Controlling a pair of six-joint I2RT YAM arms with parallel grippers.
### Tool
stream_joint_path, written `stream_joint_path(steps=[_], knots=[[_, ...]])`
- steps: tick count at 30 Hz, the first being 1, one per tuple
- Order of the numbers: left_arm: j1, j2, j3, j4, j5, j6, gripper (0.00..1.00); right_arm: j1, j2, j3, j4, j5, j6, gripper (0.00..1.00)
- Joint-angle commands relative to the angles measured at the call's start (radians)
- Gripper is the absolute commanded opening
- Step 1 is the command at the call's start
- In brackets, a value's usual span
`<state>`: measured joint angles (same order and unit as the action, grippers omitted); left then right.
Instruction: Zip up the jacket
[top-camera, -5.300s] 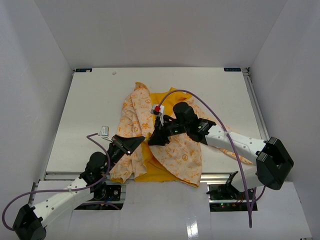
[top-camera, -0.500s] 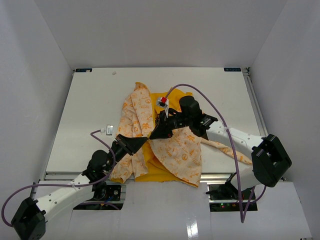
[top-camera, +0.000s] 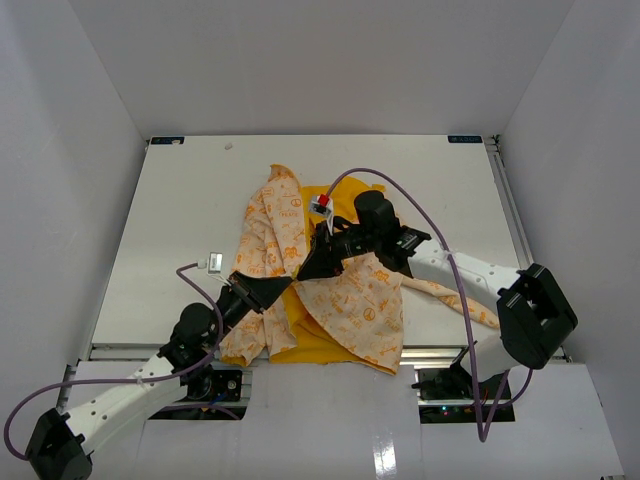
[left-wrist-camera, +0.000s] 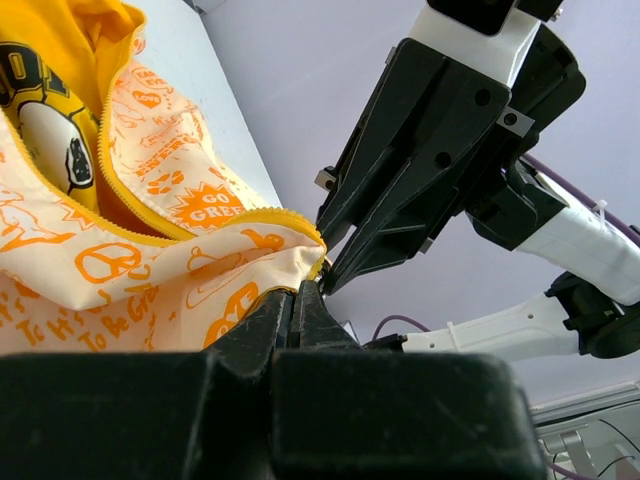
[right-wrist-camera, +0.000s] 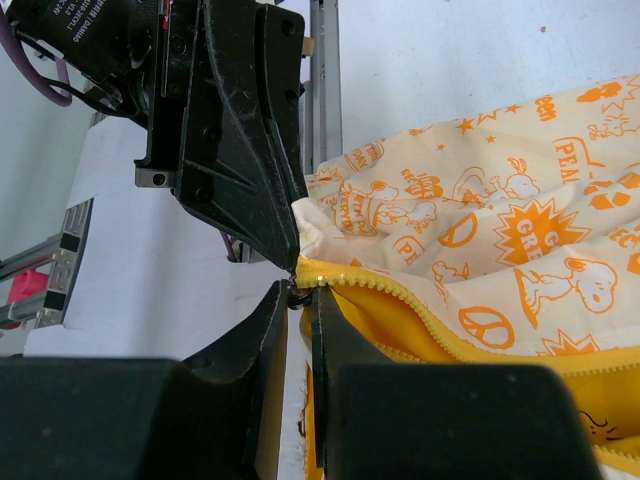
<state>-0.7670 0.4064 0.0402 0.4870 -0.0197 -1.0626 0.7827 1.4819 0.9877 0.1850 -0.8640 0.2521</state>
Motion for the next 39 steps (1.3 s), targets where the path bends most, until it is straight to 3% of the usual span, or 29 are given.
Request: stream_joint_path(steps=[1,20,27,31,39], knots=[[0.002,-0.058,-0.114,-0.123,0.006,0.004,0.00,-0.058,0.036,0.069,0.004,0.001,-0.024,0.08],[0.002,-0.086,-0.051,-0.263,0.055,-0.001,0.00,-0.166,0.142,0.146,-0.008,-0.083,-0.033,0.08],[0.002,-0.137,0.009,-0.464,0.043,-0.069,0.00,-0.184,0.185,0.140,0.024,-0.116,-0.022,0.08],[0.001,-0.156,0.020,-0.596,0.035,-0.105,0.00,-0.178,0.197,0.058,0.173,-0.145,0.058,0.08],[0.002,-0.224,0.023,-0.733,-0.022,-0.187,0.00,-0.197,0.298,0.097,0.156,-0.130,0.063,0.08]])
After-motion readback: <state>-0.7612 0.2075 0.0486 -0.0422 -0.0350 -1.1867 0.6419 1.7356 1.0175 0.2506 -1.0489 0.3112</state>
